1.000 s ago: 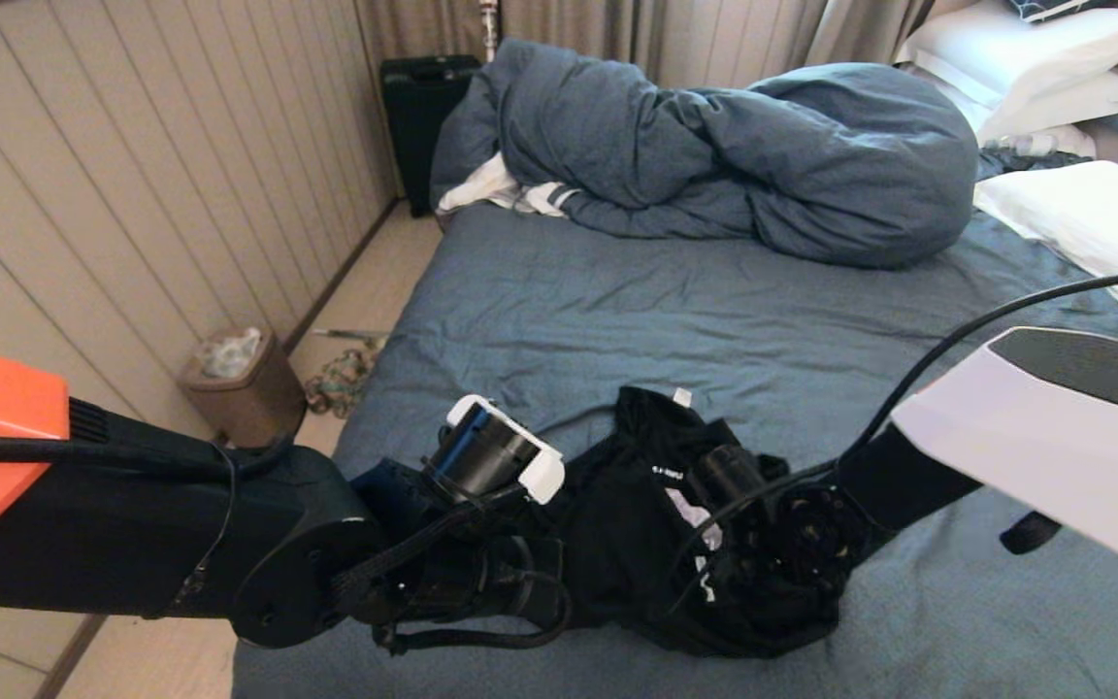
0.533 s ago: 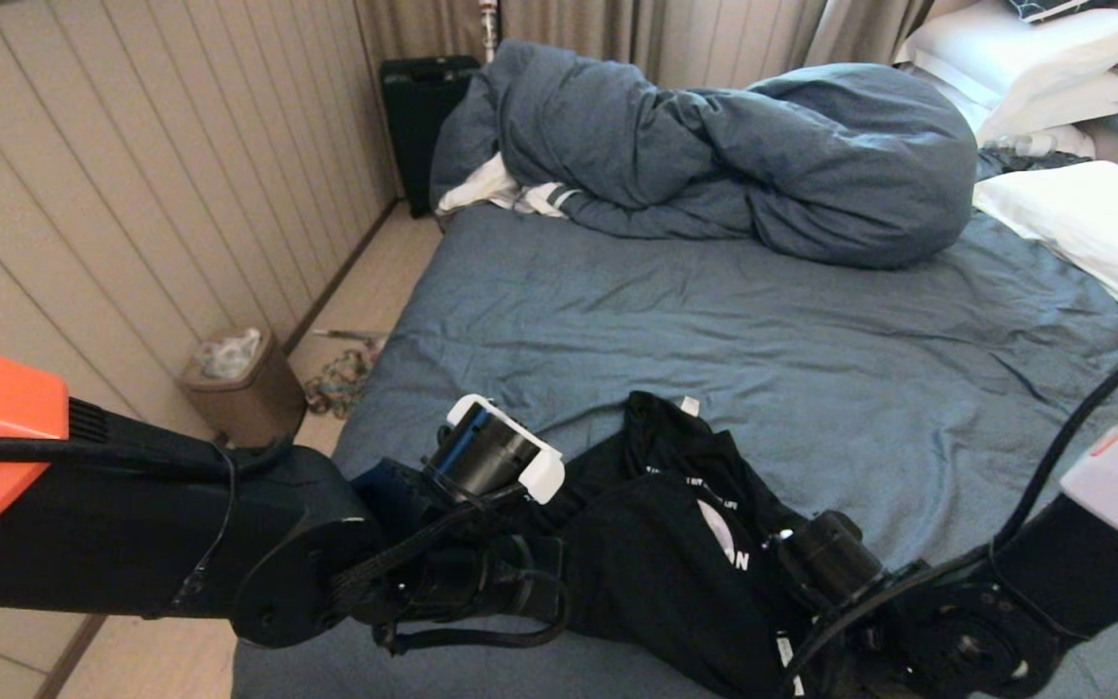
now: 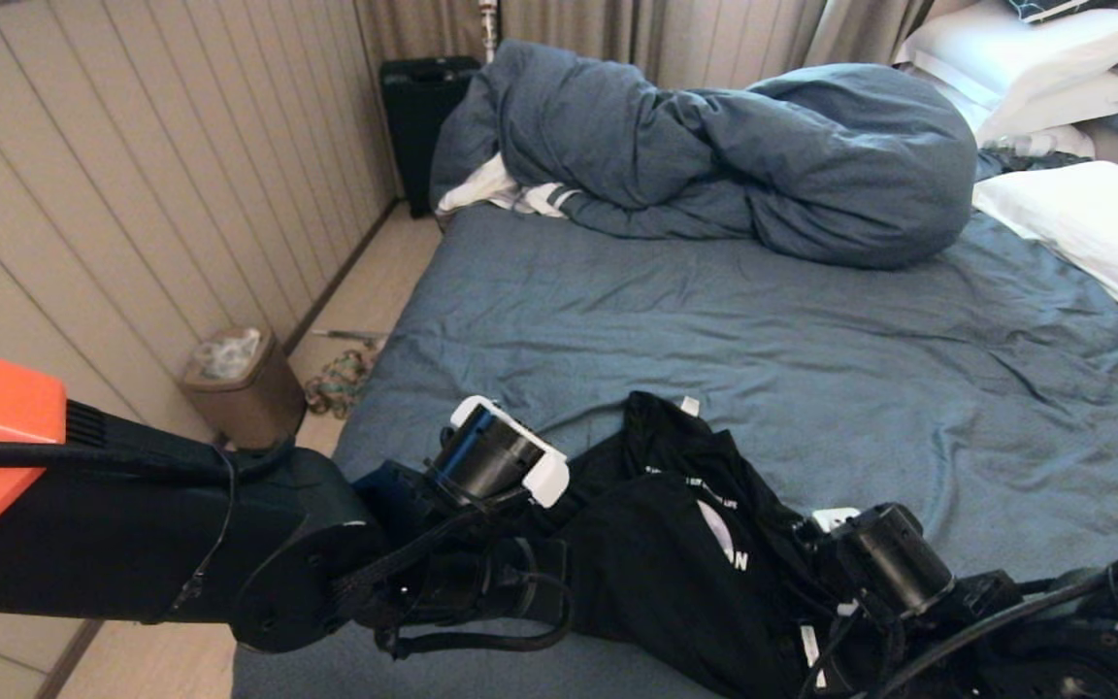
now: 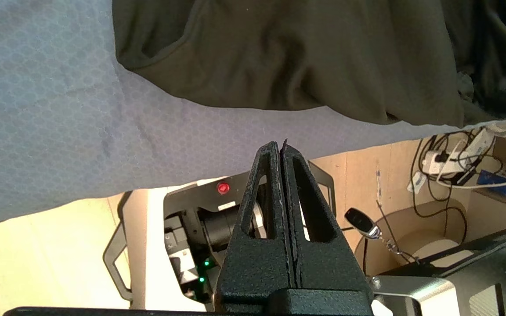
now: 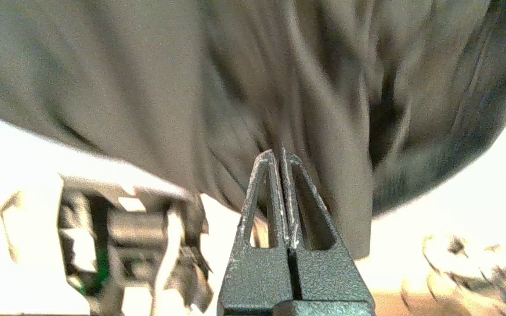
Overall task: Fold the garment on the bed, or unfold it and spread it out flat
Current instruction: Unford the black T-shirt
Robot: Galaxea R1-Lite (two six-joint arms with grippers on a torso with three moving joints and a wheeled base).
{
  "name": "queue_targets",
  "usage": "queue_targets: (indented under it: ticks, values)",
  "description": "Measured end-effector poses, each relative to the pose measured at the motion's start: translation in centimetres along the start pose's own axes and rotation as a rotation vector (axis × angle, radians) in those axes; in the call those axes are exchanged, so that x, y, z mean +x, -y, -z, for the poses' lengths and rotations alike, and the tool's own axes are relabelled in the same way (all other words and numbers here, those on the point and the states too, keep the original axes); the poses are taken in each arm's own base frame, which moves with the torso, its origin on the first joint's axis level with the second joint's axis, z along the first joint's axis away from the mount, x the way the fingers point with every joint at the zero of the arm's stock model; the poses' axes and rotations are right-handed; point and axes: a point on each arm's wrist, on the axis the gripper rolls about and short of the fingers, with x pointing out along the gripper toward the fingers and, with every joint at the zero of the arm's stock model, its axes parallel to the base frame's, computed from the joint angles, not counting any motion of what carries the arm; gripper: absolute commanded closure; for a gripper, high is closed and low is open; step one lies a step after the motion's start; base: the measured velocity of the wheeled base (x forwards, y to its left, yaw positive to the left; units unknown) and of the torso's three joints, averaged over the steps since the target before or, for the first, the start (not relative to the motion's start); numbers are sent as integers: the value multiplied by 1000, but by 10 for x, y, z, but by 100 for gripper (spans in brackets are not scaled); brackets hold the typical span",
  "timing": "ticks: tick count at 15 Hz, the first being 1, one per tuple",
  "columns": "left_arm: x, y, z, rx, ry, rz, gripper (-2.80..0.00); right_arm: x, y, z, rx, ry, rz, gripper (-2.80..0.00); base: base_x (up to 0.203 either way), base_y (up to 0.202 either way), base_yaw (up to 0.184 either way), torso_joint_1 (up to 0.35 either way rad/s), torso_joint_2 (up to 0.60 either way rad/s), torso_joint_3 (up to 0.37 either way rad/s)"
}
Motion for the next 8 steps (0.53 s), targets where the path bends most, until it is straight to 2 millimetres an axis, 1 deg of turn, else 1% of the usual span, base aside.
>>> queue_targets:
  ticks: [2,4,5,6,8]
  values:
    - [-1,0,0,0,4,1,0,-7,-9,-31,21,87,-31,0,0,0,0,0,0,0]
    - [-4,0,-1,0,11,5,0,-13,-19,-70,40,153,-50,0,0,0,0,0,0,0]
    - [-5,1,-2,-1,15,7,0,-12,-25,-88,47,170,-53,0,0,0,0,0,0,0]
    - [-6,1,-2,-1,18,7,0,-6,-31,-105,51,172,-50,0,0,0,0,0,0,0]
    - [-8,1,-3,-2,22,10,0,16,-44,-131,54,162,-39,0,0,0,0,0,0,0]
